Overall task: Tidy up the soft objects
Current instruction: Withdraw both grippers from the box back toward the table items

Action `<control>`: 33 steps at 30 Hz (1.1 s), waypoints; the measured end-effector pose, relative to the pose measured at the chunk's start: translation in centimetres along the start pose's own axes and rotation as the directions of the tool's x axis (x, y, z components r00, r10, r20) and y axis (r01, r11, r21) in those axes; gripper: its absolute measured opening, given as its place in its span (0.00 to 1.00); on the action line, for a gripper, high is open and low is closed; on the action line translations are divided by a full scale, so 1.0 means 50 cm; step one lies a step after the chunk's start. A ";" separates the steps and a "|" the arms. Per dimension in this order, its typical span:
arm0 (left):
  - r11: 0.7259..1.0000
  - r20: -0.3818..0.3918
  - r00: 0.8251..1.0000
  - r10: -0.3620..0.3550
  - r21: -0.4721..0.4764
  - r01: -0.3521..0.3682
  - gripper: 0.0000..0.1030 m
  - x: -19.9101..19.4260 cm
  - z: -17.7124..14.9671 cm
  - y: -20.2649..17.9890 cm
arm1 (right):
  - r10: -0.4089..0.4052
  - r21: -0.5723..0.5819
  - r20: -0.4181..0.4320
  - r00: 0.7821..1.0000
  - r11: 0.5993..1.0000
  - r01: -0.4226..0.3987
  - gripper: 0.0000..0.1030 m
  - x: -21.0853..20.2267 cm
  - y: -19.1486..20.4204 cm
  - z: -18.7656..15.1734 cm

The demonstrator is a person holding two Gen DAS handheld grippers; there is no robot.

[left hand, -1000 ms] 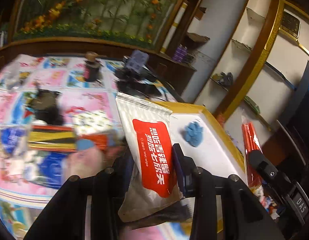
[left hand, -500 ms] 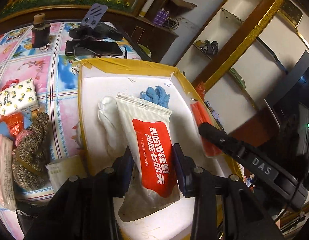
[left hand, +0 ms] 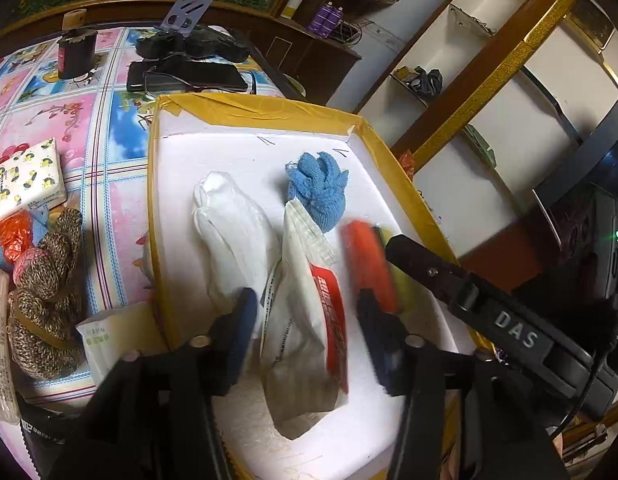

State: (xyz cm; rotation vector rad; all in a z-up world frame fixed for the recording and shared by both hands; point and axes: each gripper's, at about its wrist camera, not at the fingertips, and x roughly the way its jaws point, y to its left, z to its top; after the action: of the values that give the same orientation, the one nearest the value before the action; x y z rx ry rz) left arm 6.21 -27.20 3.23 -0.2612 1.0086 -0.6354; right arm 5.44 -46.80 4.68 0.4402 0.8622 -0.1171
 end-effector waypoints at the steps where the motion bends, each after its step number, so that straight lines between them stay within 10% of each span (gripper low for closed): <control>1: 1.000 0.005 1.000 -0.003 0.003 0.003 0.56 -0.003 0.000 -0.002 | 0.005 0.003 0.015 1.000 1.000 -0.005 0.65 -0.010 -0.002 -0.003; 19: 0.994 0.183 0.982 0.048 0.090 -0.065 0.57 -0.176 -0.011 0.022 | 0.189 -0.015 0.203 0.961 0.982 -0.190 0.66 -0.192 0.078 -0.141; 33: 0.990 0.276 0.951 0.137 -0.065 -0.124 0.57 -0.358 -0.010 0.247 | 0.371 -0.256 0.028 0.928 0.900 -0.352 0.67 -0.139 0.303 -0.264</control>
State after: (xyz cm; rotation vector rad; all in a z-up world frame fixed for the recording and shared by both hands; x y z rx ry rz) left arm 3.71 -6.53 9.59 -0.3134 0.7608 -0.4398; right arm -4.29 -28.10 7.42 0.3519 0.6953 0.3142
